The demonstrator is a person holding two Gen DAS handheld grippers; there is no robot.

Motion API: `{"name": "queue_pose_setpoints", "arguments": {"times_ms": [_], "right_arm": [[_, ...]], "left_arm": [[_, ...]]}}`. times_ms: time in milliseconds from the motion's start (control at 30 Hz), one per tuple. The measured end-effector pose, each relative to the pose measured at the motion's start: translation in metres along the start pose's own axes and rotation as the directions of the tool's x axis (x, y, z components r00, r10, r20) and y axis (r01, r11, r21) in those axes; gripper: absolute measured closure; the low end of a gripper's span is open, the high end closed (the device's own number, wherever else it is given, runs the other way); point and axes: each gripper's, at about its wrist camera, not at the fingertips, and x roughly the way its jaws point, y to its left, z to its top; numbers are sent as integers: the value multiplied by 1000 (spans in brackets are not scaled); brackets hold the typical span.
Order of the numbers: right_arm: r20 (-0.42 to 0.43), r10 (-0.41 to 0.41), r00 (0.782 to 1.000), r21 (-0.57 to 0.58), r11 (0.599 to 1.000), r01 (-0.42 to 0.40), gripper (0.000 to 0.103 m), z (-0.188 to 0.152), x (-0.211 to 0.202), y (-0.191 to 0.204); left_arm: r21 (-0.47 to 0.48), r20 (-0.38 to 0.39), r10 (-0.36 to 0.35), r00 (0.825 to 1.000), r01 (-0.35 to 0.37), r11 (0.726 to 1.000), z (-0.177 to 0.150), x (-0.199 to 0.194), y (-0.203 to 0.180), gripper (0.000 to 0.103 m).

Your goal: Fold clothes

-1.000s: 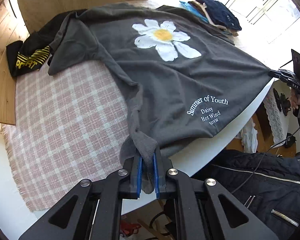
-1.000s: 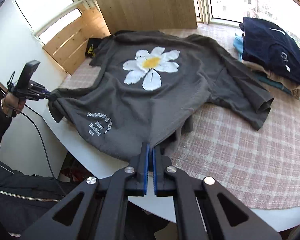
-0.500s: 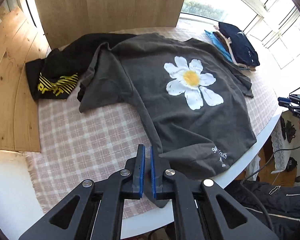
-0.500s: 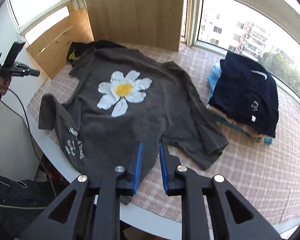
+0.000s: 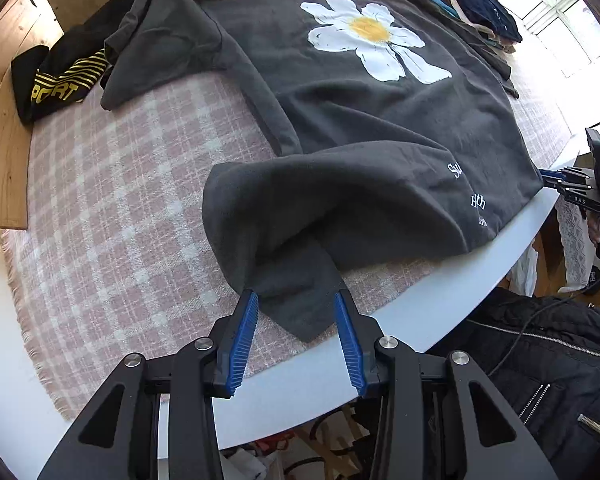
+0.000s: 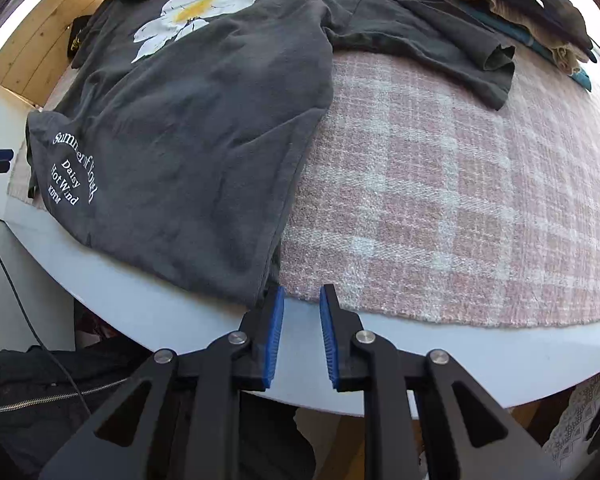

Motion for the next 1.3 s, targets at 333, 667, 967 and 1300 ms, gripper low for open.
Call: {"name": "queue_pose_setpoints", "arguments": {"times_ms": [333,667,967,1300], "right_arm": [[22,-3,1000,4,1000,3,81,-17,-24,-2],[23,-28,999,-8,1000,28,81,-31,-15,16],[94,-51,994,-134,989,63,81,-20,-5,30],[101,13,995,-236,972,11,87,-11,2,40]], "left_arm": [[-61,12,-40,999,41,997,17,28,47,65],[5,6,-99,995,99,995,8,26,29,95],[21,18,-119,993,119,993,2,14,24,98],[23,8,-133,991,133,991,3,14,23,98]]}}
